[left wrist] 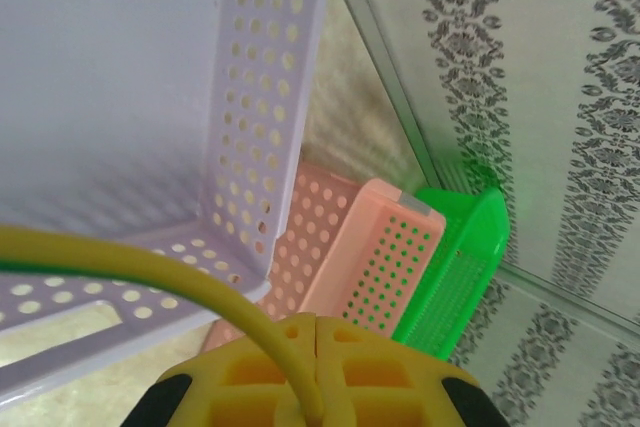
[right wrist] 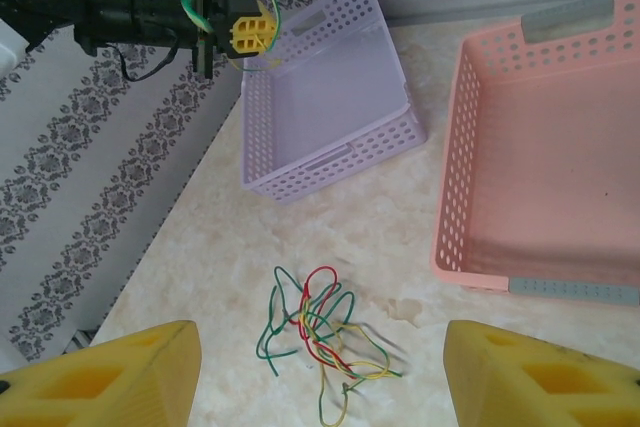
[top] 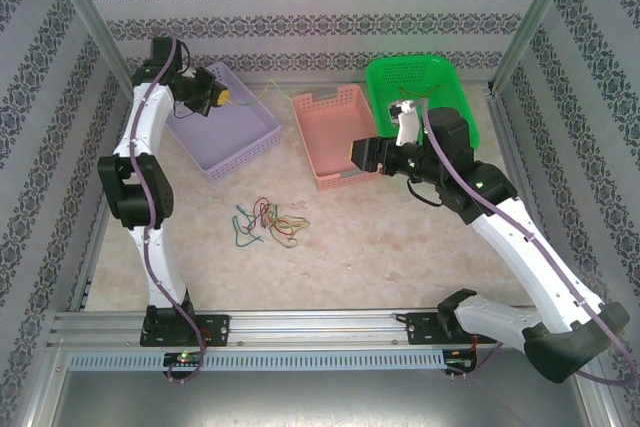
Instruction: Untangle the cables
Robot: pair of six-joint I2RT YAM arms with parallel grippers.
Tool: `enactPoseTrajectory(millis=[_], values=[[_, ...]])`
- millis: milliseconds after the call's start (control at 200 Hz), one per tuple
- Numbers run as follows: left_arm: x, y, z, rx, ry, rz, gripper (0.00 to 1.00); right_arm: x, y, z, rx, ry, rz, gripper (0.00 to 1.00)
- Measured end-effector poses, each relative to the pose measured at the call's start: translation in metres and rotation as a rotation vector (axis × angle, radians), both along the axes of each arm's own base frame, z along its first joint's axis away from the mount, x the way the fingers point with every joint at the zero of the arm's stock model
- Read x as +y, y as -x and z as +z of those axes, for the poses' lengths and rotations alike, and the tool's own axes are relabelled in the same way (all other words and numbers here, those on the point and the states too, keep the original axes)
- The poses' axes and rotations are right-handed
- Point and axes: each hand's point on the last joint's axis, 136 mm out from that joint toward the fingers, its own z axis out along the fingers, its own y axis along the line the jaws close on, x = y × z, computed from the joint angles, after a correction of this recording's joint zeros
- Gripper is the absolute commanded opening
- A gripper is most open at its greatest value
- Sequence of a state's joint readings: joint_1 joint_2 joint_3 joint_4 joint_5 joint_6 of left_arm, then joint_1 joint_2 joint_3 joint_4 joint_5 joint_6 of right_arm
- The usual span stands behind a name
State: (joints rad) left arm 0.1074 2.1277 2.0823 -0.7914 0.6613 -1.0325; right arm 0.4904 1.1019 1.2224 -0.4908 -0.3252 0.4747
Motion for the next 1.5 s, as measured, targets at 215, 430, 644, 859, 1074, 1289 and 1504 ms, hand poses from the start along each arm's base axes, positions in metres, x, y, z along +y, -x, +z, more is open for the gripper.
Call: enactPoseTrajectory(millis=[215, 430, 644, 859, 1074, 1289, 1504], values=[[-0.007, -0.017, -0.008, -0.007, 0.118, -0.045, 0.00, 0.028, -0.027, -0.023, 0.057, 0.001, 0.016, 0.61], [-0.009, -0.037, -0.021, -0.074, 0.196, -0.100, 0.00, 0.066, -0.058, -0.044, 0.113, 0.011, 0.043, 0.60], [-0.009, -0.046, -0.038, -0.087, 0.171, -0.142, 0.00, 0.087, -0.070, -0.054, 0.148, -0.006, 0.048, 0.55], [-0.028, -0.030, -0.088, 0.010, 0.152, -0.198, 0.00, 0.090, -0.079, -0.062, 0.172, -0.007, 0.020, 0.55], [-0.080, 0.006, -0.127, 0.107, 0.089, -0.355, 0.00, 0.083, -0.074, -0.057, 0.157, -0.009, 0.006, 0.55], [-0.099, 0.062, -0.144, 0.183, 0.067, -0.451, 0.00, 0.072, -0.064, -0.047, 0.133, -0.019, -0.009, 0.55], [-0.113, 0.129, -0.155, 0.272, 0.072, -0.534, 0.00, 0.068, -0.058, -0.054, 0.147, -0.013, -0.012, 0.55]])
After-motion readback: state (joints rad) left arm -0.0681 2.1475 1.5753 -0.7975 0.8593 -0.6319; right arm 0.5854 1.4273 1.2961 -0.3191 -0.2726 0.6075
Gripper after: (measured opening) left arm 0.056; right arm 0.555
